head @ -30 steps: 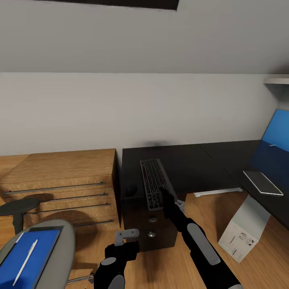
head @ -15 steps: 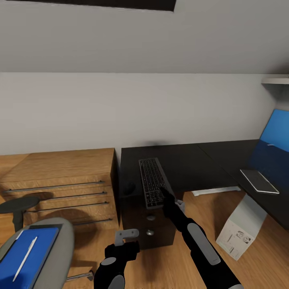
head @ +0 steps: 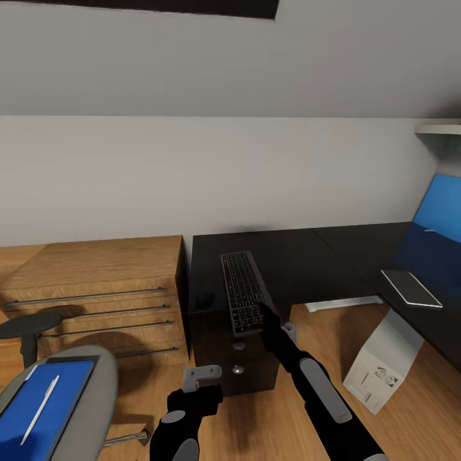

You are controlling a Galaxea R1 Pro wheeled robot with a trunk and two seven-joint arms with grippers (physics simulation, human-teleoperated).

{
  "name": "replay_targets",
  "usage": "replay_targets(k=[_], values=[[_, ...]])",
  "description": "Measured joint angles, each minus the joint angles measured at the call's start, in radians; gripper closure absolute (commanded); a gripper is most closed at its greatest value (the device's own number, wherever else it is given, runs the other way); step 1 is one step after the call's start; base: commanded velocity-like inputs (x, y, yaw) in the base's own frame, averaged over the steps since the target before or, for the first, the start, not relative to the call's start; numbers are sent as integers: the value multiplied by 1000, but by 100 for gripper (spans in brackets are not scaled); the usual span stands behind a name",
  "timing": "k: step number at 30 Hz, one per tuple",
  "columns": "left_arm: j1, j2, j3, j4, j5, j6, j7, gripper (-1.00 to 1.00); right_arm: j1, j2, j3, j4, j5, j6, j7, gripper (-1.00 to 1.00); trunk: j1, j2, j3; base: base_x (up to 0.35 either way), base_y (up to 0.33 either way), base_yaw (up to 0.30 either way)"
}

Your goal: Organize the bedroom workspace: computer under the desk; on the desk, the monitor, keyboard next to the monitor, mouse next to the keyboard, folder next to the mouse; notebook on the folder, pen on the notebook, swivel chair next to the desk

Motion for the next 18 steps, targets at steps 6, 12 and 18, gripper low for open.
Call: replay_targets(k=[6, 12, 18], values=[[0, 0, 0, -1, 0, 0, 0, -100, 0, 3, -61, 34, -1, 0, -2, -100, 0, 0, 0, 0, 0, 0], [0, 0, 0, -2, 0, 0, -1, -100, 0, 3, -70, 37, -1, -2, -2, -100, 0, 0, 0, 0, 0, 0], [0, 0, 0, -8, 0, 0, -1, -100, 0, 3, -71, 38, 0, -3, -2, -100, 0, 0, 0, 0, 0, 0]])
